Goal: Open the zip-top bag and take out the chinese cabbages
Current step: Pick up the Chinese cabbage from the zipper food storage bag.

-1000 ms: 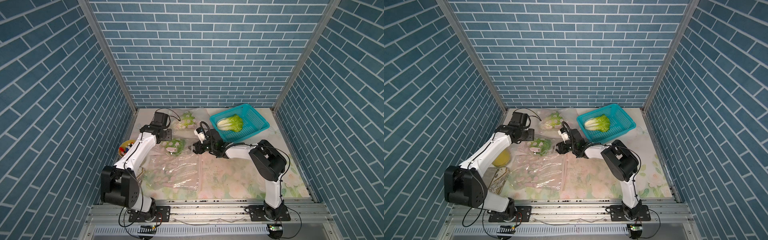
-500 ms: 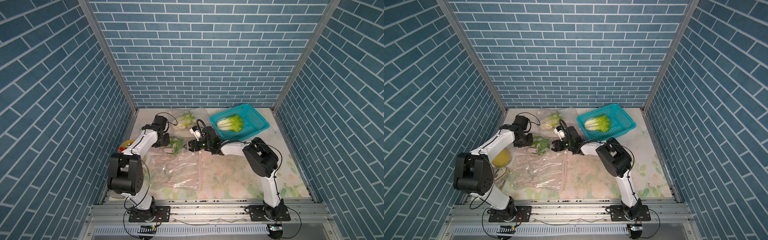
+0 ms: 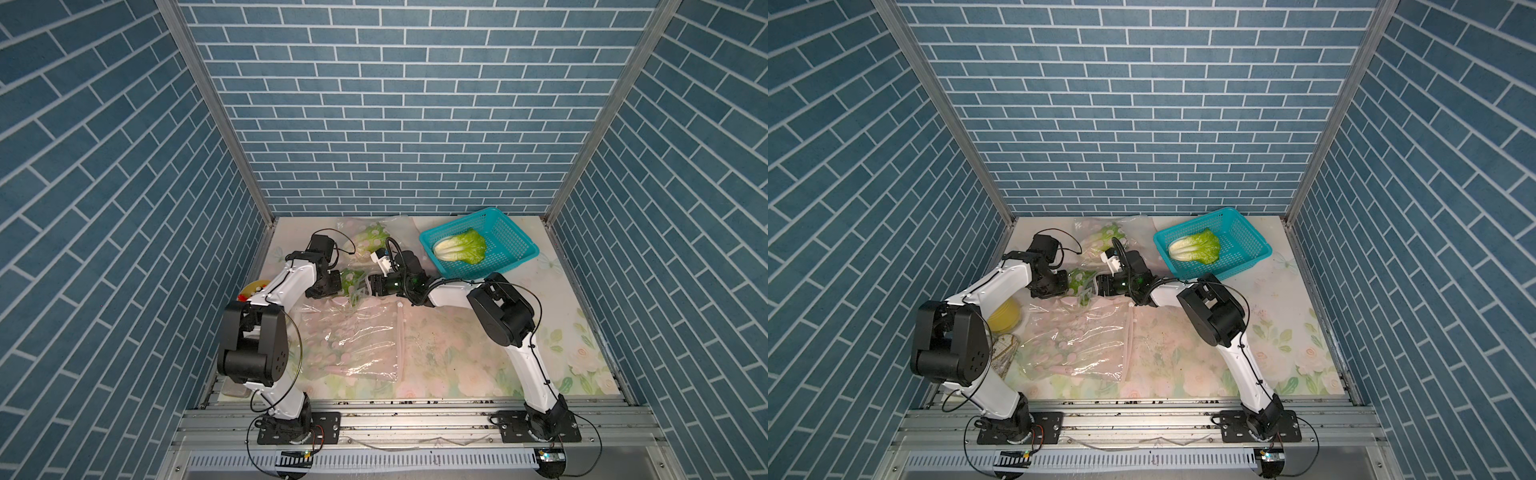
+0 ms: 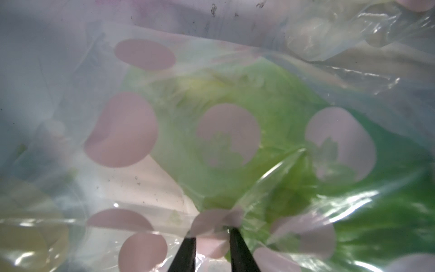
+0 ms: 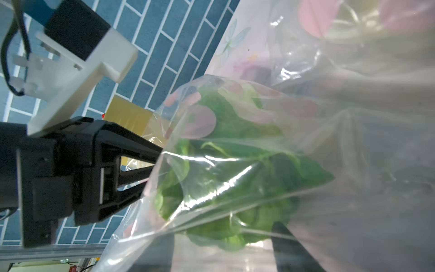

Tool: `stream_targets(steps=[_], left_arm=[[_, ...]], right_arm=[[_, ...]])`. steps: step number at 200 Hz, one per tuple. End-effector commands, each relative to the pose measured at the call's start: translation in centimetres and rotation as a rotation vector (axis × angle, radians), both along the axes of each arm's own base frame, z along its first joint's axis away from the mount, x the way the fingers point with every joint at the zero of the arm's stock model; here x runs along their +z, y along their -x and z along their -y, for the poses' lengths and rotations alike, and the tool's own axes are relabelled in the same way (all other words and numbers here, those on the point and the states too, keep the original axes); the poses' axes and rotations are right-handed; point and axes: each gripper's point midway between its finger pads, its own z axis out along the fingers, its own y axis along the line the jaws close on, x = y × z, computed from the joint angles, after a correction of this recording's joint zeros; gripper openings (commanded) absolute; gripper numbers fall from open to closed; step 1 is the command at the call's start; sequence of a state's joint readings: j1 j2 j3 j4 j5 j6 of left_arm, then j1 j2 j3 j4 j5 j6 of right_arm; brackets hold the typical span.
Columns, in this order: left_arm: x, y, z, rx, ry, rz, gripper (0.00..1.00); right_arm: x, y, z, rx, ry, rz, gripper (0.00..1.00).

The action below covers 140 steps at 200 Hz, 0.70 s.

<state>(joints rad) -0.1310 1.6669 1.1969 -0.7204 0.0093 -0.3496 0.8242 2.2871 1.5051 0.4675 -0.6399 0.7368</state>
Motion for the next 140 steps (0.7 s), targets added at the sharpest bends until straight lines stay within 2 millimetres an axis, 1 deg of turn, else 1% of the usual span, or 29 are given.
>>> stream_targets(steps=[1, 14, 25, 34, 53, 74, 97, 106, 124, 140], left_arm=[[-0.9, 0.5, 0.1, -0.010, 0.010, -0.031, 0.27], [-0.5, 0.4, 0.1, -0.016, 0.007, -0.022, 0.28], [0.0, 0.2, 0.2, -0.031, 0.008, -0.001, 0.32], [0.6, 0.1, 0.1, -0.041, 0.002, 0.017, 0.37], [2.2, -0.4, -0.4, -0.052, -0.028, 0.056, 0.54], [3.4, -0.9, -1.5, -0.040, -0.061, 0.070, 0.64], [3.5, -1.6, -2.7, 0.006, -0.043, 0.063, 0.66], [3.2, -2.0, -3.1, 0.024, -0.029, 0.057, 0.66], [2.6, -2.9, -3.5, 0.040, -0.017, 0.042, 0.65], [2.0, -3.6, -3.4, 0.037, -0.012, 0.027, 0.63]], right_arm=[[0.2, 0.7, -0.8, 0.043, -0.012, -0.045, 0.59], [0.3, 1.0, -0.8, 0.065, -0.010, -0.025, 0.59], [0.5, 1.6, -0.7, 0.106, -0.009, 0.002, 0.61], [0.7, 2.0, -0.5, 0.131, -0.001, 0.034, 0.62], [0.9, 2.8, 0.1, 0.190, 0.010, 0.138, 0.64], [0.7, 3.2, 0.5, 0.241, 0.018, 0.266, 0.65], [0.7, 3.1, 0.6, 0.268, 0.008, 0.366, 0.65], [0.7, 2.9, 0.6, 0.262, 0.004, 0.389, 0.65], [0.8, 2.4, 0.1, 0.252, -0.010, 0.389, 0.64], [0.9, 1.9, -0.2, 0.236, -0.023, 0.392, 0.63]])
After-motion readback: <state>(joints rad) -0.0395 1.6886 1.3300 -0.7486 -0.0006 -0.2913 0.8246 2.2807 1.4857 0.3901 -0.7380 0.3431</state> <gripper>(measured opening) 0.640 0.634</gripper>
